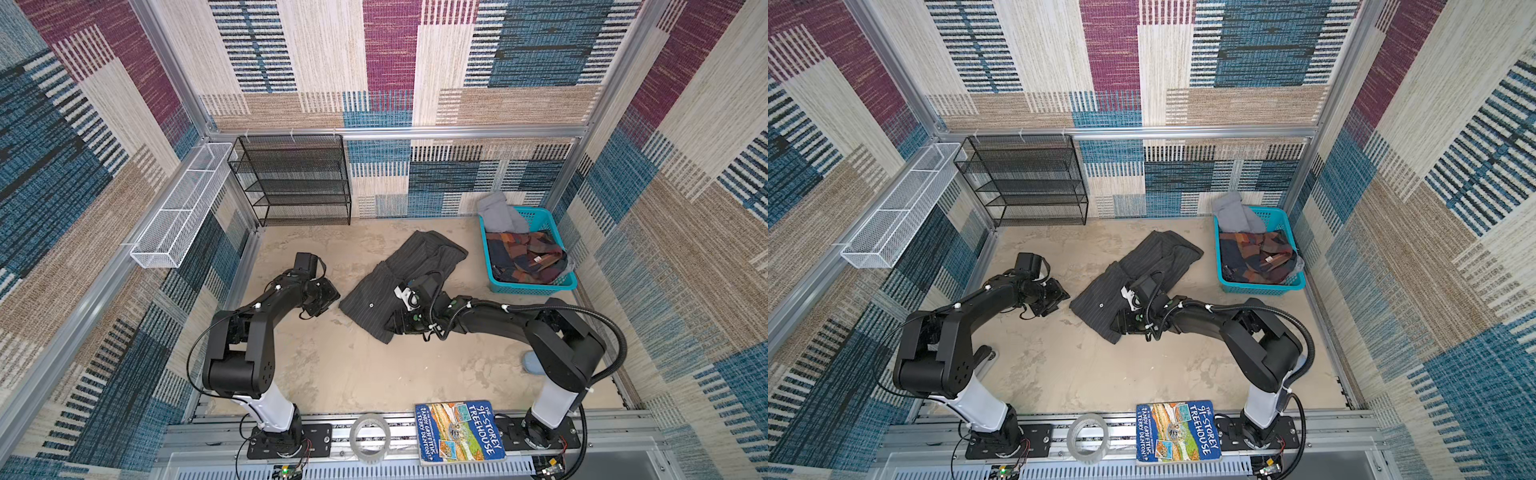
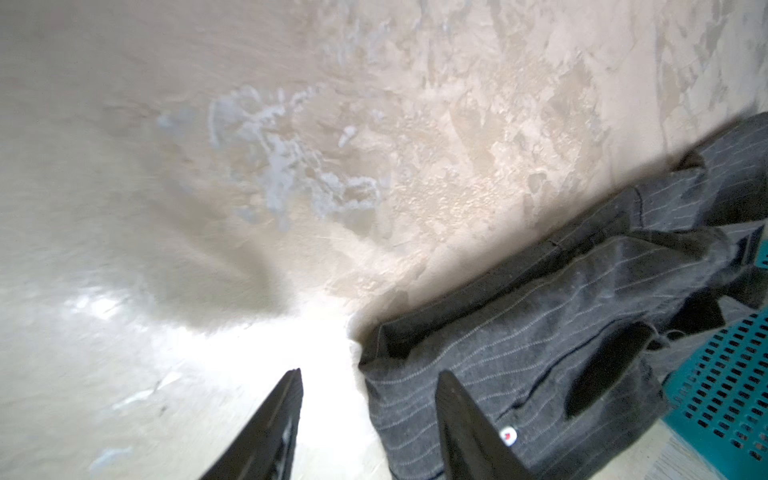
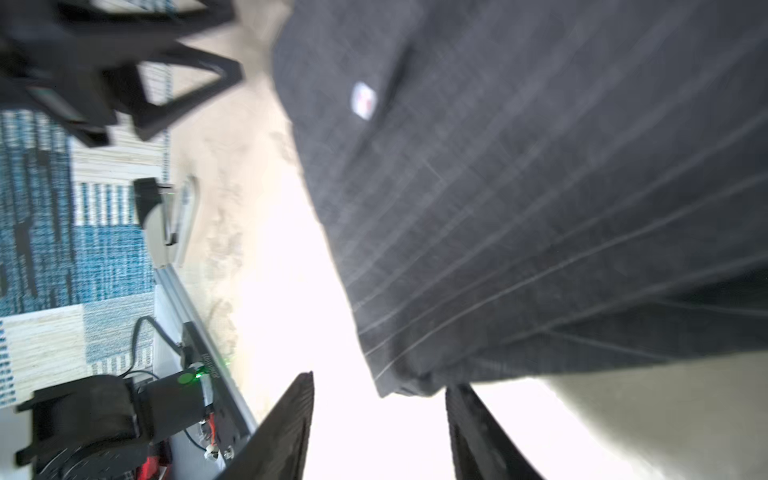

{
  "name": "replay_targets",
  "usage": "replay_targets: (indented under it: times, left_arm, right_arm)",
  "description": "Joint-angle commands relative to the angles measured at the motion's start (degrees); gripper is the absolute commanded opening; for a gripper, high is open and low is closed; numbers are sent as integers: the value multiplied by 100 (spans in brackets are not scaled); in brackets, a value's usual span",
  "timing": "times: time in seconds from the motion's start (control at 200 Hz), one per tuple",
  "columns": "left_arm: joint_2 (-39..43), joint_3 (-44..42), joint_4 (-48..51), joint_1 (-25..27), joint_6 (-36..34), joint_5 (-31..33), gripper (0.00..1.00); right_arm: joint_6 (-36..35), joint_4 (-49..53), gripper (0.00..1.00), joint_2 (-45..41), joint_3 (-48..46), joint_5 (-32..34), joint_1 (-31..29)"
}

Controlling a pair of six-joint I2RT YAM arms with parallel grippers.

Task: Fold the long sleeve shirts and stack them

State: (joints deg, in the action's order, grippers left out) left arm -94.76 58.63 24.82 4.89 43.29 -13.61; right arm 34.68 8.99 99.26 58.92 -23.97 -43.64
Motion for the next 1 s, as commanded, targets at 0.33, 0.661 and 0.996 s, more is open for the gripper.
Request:
replay_targets:
  times: [0.33,0.661,0.996]
  left_arm:
    - [1420,-1822,-1364,495,1332,-1053,62]
    - [1141,-2243,-2517,992,1777,-949,64]
    - [515,-2466,-3627,1135,1989,-1082,65]
  right_arm:
    - [-1357,956,35,133,1419,970,1108]
    - [-1737,768,25,1550,2132,1138,1145]
    - [-1352,437,20,1849,1611,1421,1193]
